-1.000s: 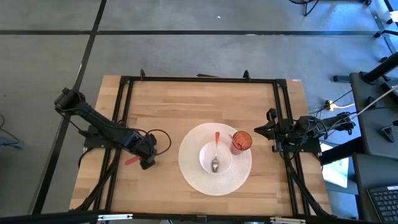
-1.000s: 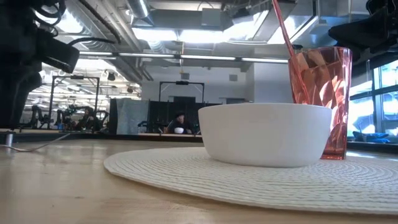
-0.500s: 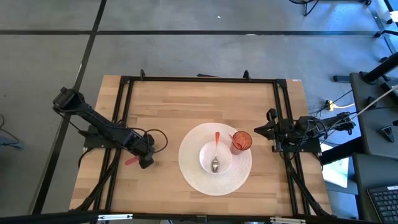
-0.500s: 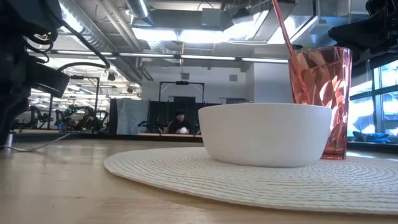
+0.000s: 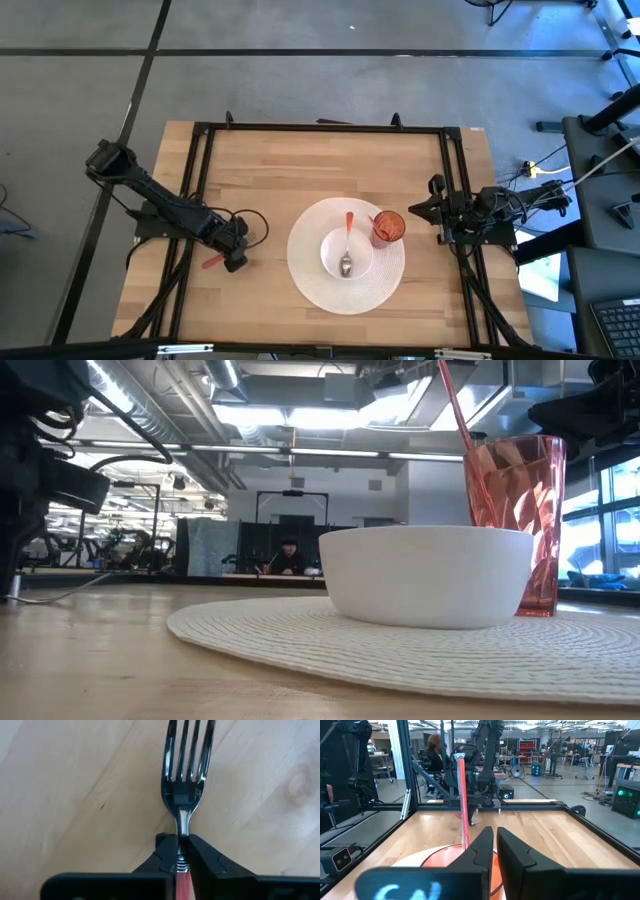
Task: Pick & Place Utensil
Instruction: Put the pink fork into the white bowl, then return to Home Position
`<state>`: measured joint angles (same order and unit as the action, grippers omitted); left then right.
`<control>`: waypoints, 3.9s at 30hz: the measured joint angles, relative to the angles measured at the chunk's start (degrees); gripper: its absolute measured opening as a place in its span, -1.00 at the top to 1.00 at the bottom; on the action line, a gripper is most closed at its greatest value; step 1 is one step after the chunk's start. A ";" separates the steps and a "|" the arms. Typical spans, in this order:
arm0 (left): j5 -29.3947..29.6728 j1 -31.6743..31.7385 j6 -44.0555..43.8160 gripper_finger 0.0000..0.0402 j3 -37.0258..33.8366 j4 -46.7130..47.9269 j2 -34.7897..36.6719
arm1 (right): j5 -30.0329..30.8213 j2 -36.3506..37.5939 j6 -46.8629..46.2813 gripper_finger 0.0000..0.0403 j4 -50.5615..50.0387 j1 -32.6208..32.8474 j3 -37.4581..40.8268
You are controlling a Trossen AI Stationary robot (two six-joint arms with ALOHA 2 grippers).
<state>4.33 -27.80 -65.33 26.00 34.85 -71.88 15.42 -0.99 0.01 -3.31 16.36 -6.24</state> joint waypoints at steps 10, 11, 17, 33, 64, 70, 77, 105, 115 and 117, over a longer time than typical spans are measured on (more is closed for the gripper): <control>12.89 0.70 8.61 0.93 9.10 5.72 -0.82 | 0.05 0.00 -1.49 0.87 0.02 -0.01 0.00; 13.95 0.94 10.36 0.96 10.87 6.77 -0.93 | 0.07 -0.02 -1.53 0.87 0.02 -0.02 0.00; 23.47 3.89 25.54 0.98 23.88 9.85 -4.29 | 0.07 -0.02 -1.56 0.87 0.43 -0.02 0.00; 40.51 8.77 73.17 1.00 70.23 20.96 -42.96 | -0.02 -0.02 -1.53 0.87 -0.21 -0.02 0.00; 21.03 10.36 84.22 0.99 99.21 33.31 -64.61 | -0.04 -0.02 -3.32 0.87 -0.44 -0.02 0.00; 19.32 10.66 84.46 0.99 99.21 33.31 -64.61 | -0.04 -0.02 -3.78 0.87 -0.46 -0.02 0.00; 17.08 10.81 84.14 0.99 99.21 33.29 -64.61 | -0.04 -0.02 -3.72 0.87 -0.52 -0.02 0.00; 18.61 10.54 83.88 0.56 100.24 37.53 -64.24 | -0.37 -0.01 -4.09 0.87 -0.92 -0.01 0.00; 16.53 13.23 71.99 0.92 96.81 49.50 -49.05 | -0.65 0.01 -3.83 0.87 -1.42 0.00 0.00; 14.38 14.26 72.31 0.97 89.64 42.41 -41.84 | -1.08 0.02 -3.67 0.87 -1.26 0.02 0.00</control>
<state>18.71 -13.54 6.98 115.64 77.26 -113.72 14.34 -0.97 -3.66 -4.58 16.38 -6.24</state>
